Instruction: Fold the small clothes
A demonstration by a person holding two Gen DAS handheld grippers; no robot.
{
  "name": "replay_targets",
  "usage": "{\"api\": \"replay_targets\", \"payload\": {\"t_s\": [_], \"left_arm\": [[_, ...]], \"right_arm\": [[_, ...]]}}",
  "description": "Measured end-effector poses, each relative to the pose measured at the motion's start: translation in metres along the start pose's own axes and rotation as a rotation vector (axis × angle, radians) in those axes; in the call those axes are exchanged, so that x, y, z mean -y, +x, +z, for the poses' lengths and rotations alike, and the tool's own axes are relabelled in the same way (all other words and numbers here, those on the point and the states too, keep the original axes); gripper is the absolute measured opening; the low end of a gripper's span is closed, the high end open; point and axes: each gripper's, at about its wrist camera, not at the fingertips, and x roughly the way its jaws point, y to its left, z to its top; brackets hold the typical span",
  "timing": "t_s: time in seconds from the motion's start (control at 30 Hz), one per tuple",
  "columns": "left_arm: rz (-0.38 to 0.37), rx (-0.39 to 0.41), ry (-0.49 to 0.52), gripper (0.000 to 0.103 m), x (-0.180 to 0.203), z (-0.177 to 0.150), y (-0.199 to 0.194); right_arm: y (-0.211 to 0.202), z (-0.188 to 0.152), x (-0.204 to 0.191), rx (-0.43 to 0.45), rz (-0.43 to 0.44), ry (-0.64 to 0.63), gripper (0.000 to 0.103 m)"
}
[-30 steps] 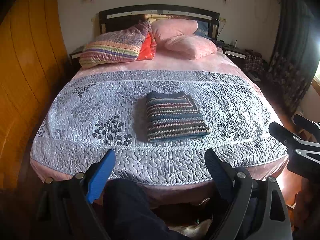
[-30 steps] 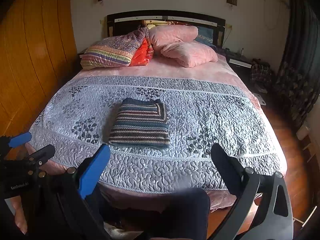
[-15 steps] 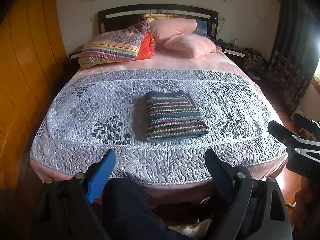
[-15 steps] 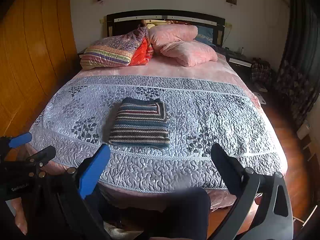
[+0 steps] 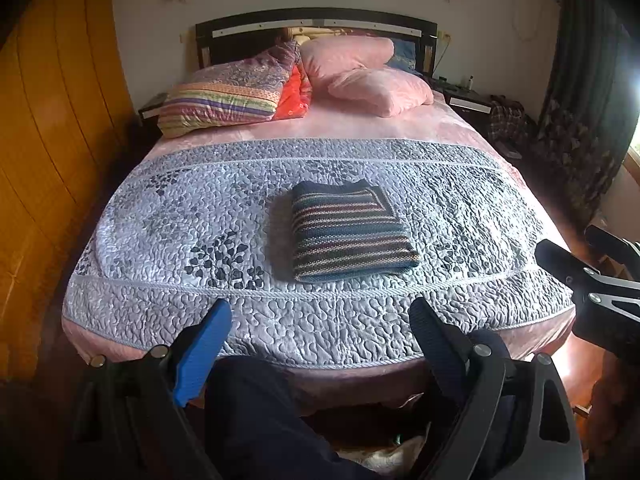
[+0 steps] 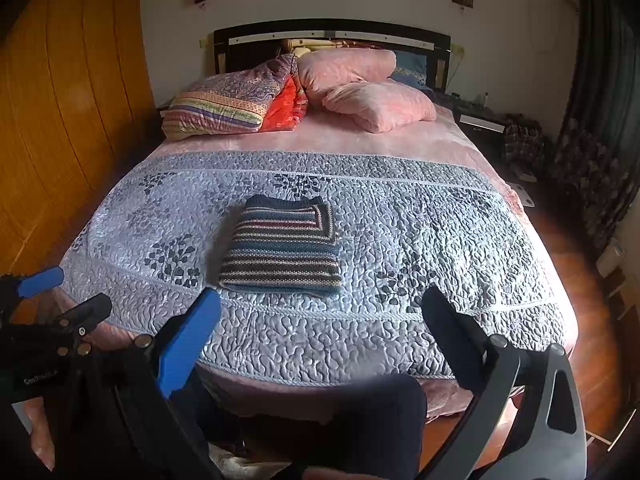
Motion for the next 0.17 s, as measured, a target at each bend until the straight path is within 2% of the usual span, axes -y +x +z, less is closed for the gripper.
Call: {"api": "replay_targets", "payload": {"t_s": [0.17], "left_arm": [[0.003,0.001,0.002,0.091,-0.0005,0.0005,-0.0007]], "right_arm": [[-0.0006,-0.0004,0.0008,-0.001,0.004,0.007,0.100]]}}
